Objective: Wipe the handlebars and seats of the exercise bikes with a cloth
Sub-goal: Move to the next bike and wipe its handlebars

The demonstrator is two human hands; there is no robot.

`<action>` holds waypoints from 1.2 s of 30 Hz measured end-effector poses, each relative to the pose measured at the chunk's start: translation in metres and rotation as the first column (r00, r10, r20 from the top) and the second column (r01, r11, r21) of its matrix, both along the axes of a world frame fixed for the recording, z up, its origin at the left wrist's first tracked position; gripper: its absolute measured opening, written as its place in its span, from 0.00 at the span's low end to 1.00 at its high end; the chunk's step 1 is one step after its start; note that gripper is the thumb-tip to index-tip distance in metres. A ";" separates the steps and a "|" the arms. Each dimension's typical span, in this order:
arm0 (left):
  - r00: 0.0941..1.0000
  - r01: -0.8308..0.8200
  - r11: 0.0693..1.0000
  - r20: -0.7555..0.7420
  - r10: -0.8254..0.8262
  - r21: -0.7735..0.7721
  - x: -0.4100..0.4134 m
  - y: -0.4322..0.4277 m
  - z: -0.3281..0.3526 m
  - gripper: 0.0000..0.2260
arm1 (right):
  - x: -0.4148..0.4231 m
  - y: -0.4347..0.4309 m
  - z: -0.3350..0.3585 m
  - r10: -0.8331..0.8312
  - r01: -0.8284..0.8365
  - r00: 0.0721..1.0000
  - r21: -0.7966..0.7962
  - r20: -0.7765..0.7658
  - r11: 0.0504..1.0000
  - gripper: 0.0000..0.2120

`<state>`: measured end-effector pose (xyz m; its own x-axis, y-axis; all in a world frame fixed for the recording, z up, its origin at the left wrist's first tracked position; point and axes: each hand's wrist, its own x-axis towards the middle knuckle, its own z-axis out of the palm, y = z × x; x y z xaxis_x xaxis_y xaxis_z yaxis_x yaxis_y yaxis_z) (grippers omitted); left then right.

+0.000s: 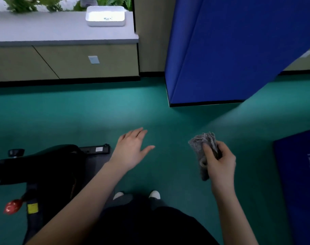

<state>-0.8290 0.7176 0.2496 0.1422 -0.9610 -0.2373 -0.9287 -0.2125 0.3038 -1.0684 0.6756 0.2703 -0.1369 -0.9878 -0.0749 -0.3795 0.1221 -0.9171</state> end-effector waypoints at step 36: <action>0.852 -0.520 0.841 0.031 0.522 0.152 0.179 -0.273 -0.060 0.31 | 0.219 -0.406 -0.012 0.525 -0.525 0.841 0.038 -0.130 0.850 0.08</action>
<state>-0.6498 0.4442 0.1899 0.6084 -0.6990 -0.3758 -0.6651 -0.7075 0.2391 -0.8494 0.2693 0.2586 0.3939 -0.9143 -0.0941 -0.5026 -0.1285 -0.8549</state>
